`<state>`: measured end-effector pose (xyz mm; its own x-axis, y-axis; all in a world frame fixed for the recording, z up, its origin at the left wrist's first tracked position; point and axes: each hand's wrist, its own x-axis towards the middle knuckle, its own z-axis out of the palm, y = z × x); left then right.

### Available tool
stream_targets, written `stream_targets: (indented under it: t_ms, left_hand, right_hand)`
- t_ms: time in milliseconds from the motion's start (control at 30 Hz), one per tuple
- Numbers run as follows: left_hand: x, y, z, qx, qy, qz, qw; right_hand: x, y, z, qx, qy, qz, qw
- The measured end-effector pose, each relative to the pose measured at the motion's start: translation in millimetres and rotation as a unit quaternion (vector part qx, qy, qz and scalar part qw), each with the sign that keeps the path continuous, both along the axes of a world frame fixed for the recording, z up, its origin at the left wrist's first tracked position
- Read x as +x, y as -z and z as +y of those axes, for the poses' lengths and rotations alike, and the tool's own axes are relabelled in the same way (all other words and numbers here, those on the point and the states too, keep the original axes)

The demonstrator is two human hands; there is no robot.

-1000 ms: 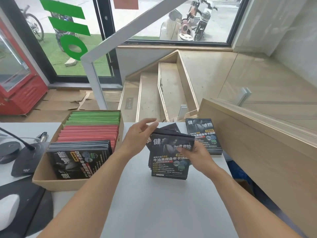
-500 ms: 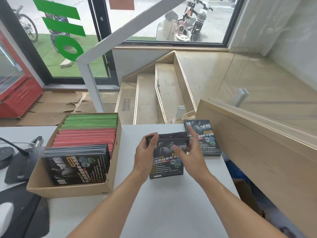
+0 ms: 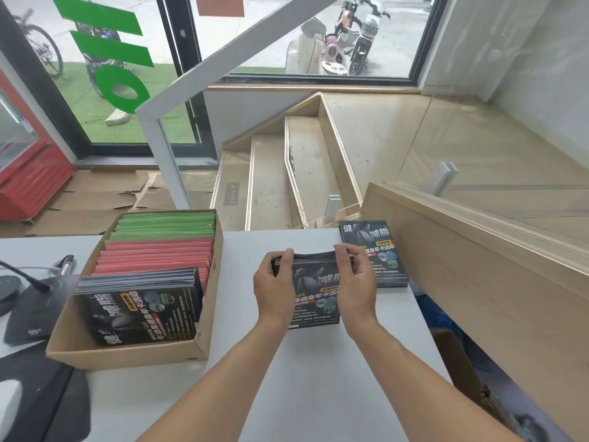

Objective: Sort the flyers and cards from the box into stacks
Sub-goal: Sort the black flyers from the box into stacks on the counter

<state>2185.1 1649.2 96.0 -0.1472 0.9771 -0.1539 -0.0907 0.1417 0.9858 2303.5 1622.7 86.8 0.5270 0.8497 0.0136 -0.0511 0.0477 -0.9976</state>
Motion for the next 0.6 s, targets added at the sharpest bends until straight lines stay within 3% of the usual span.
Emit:
stream_targets:
  t_ms: [267, 600]
  left_hand:
    - [0, 0, -7, 0.044, 0.023, 0.013, 0.999]
    - [-6, -2, -13, 0.046, 0.067, 0.015, 0.997]
  right_hand:
    - [-3, 0, -2, 0.002, 0.013, -0.07, 0.997]
    - [-6, 0, -4, -0.013, 0.008, -0.05, 0.999]
